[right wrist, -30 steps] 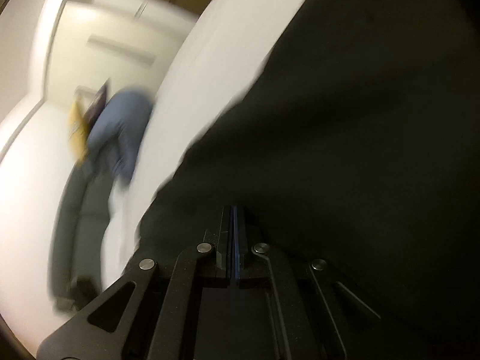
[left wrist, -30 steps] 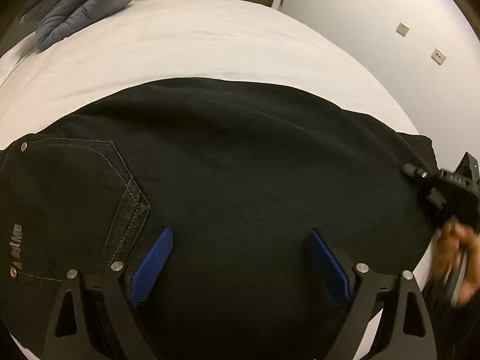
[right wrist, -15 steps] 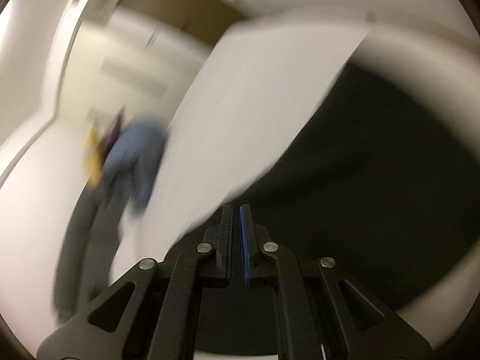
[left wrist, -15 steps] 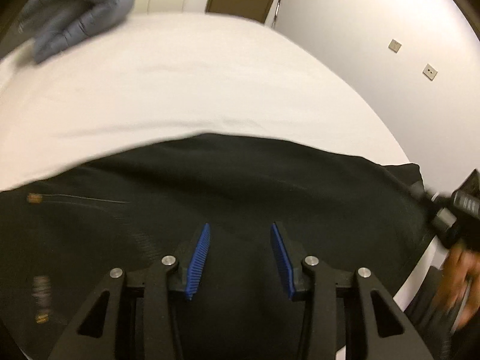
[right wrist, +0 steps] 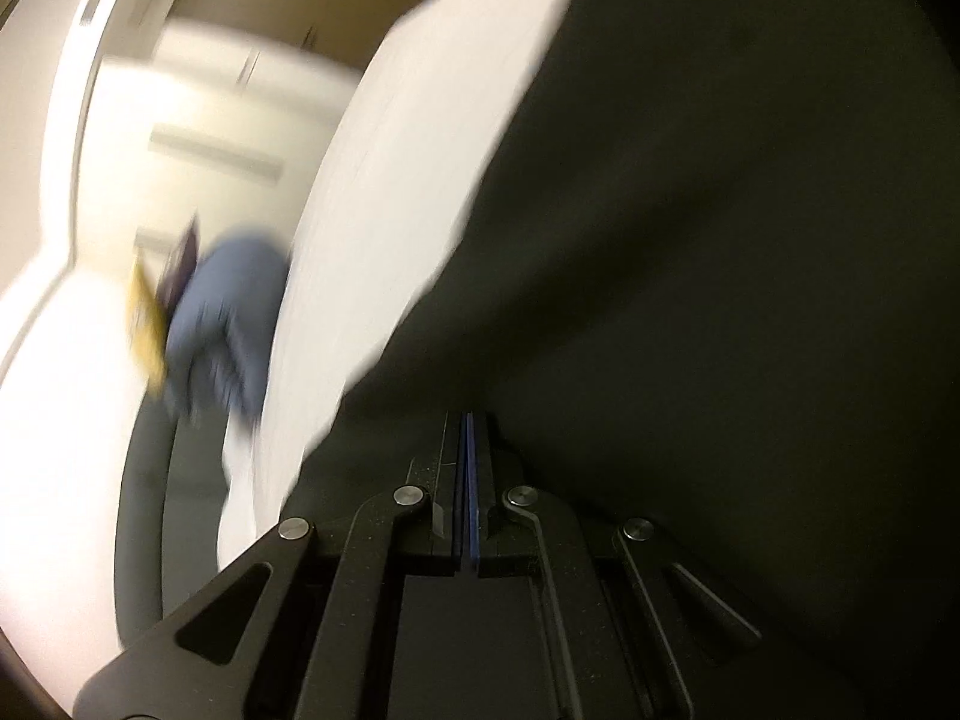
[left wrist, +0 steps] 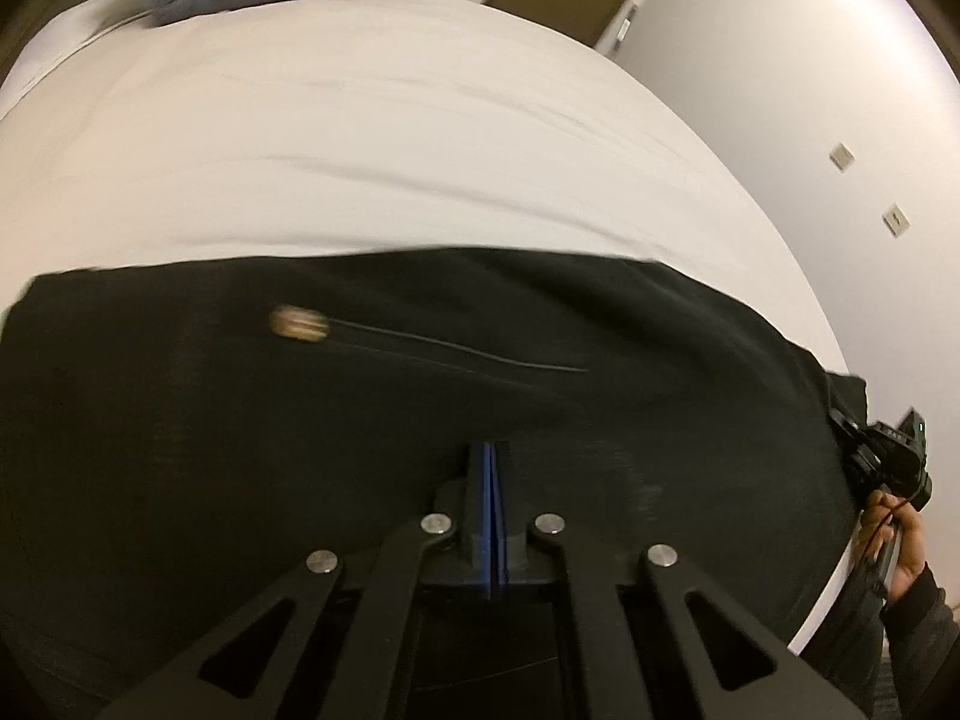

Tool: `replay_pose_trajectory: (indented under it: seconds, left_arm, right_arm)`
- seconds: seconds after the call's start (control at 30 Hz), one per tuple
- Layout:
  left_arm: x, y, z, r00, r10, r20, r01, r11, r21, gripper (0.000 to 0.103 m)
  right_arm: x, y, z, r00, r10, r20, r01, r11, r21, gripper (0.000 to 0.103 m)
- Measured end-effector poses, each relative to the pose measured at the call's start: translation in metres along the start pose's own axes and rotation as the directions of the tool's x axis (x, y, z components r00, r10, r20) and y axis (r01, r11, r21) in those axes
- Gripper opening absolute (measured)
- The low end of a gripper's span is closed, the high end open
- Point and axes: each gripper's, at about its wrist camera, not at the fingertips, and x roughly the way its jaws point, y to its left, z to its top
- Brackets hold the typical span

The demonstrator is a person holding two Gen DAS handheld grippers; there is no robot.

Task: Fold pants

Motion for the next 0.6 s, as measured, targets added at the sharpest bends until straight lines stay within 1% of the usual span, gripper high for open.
replay_pose_trajectory:
  seconds: [0.03,0.07,0.13,0.17,0.23,0.27,0.3,0.33,0.37,0.4,0.43,0.47,0.5,0.53,0.57,0.6]
  left_arm:
    - [-0.010,0.019,0.003,1.000,0.013,0.011,-0.013,1.000,-0.013,0.005]
    - [-0.014,0.027,0.003,0.999,0.036,0.023,-0.035,0.999,-0.027,0.005]
    - [-0.026,0.042,0.001,0.998,0.039,0.050,-0.036,0.998,-0.061,0.005]
    - [-0.032,0.049,0.000,0.998,0.034,0.059,-0.030,0.997,-0.074,0.005]
    - [-0.043,0.053,-0.003,0.994,0.081,0.080,-0.074,0.993,-0.087,0.005]
    - [-0.049,0.051,-0.004,0.980,0.173,0.094,-0.165,0.983,-0.086,0.004]
    - [-0.053,0.047,-0.005,0.966,0.238,0.100,-0.230,0.970,-0.083,0.006]
    - [-0.058,0.041,-0.007,0.960,0.253,0.116,-0.244,0.966,-0.091,0.006]
    - [-0.062,0.034,-0.009,0.966,0.220,0.136,-0.206,0.973,-0.106,0.006]
    - [-0.063,0.024,-0.010,0.970,0.197,0.145,-0.182,0.977,-0.108,0.006]
    - [-0.060,0.002,-0.013,0.975,0.164,0.150,-0.152,0.984,-0.088,0.008]
    - [-0.056,-0.014,-0.017,0.980,0.140,0.143,-0.132,0.989,-0.060,0.011]
    - [-0.047,-0.037,-0.020,0.985,0.113,0.132,-0.110,0.994,-0.024,0.020]
    - [-0.037,-0.061,-0.026,0.989,0.088,0.116,-0.091,0.996,0.013,0.029]
    - [-0.023,-0.087,-0.032,0.994,0.075,0.086,-0.079,0.996,0.047,0.033]
    - [-0.006,-0.110,-0.039,0.996,0.072,0.043,-0.075,0.995,0.070,0.035]
  right_arm:
    - [-0.026,-0.010,0.009,0.999,-0.023,0.037,0.023,1.000,0.007,0.000]
    - [-0.042,-0.017,0.016,0.995,-0.057,0.077,0.056,0.998,0.010,0.000]
    - [-0.073,-0.028,0.031,0.982,-0.120,0.149,0.117,0.993,0.030,0.000]
    - [-0.077,-0.032,0.043,0.972,-0.151,0.181,0.145,0.988,0.045,0.000]
    - [-0.104,-0.030,0.039,0.939,-0.247,0.238,0.241,0.969,0.056,0.000]
    - [-0.116,-0.029,0.035,0.931,-0.263,0.254,0.256,0.965,0.062,0.007]
    - [-0.129,-0.030,0.035,0.941,-0.225,0.252,0.218,0.974,0.056,0.007]
    - [-0.135,-0.031,0.035,0.955,-0.176,0.237,0.172,0.984,0.038,0.007]
    - [-0.130,-0.017,0.014,0.976,-0.104,0.192,0.108,0.994,-0.011,0.007]
    - [-0.124,-0.007,0.002,0.986,-0.064,0.153,0.072,0.996,-0.044,0.007]
    - [-0.113,0.006,-0.010,0.996,-0.001,0.085,0.008,0.996,-0.085,0.007]
    - [-0.091,0.020,-0.041,0.997,0.080,-0.016,-0.082,0.991,-0.107,0.007]
    - [-0.075,0.028,-0.061,0.989,0.127,-0.080,-0.135,0.985,-0.105,0.007]
    - [-0.052,0.035,-0.090,0.971,0.179,-0.162,-0.195,0.976,-0.095,0.007]
    - [-0.033,0.041,-0.108,0.961,0.185,-0.206,-0.207,0.974,-0.093,0.007]
    - [-0.012,0.044,-0.135,0.951,0.145,-0.271,-0.181,0.977,-0.112,0.007]
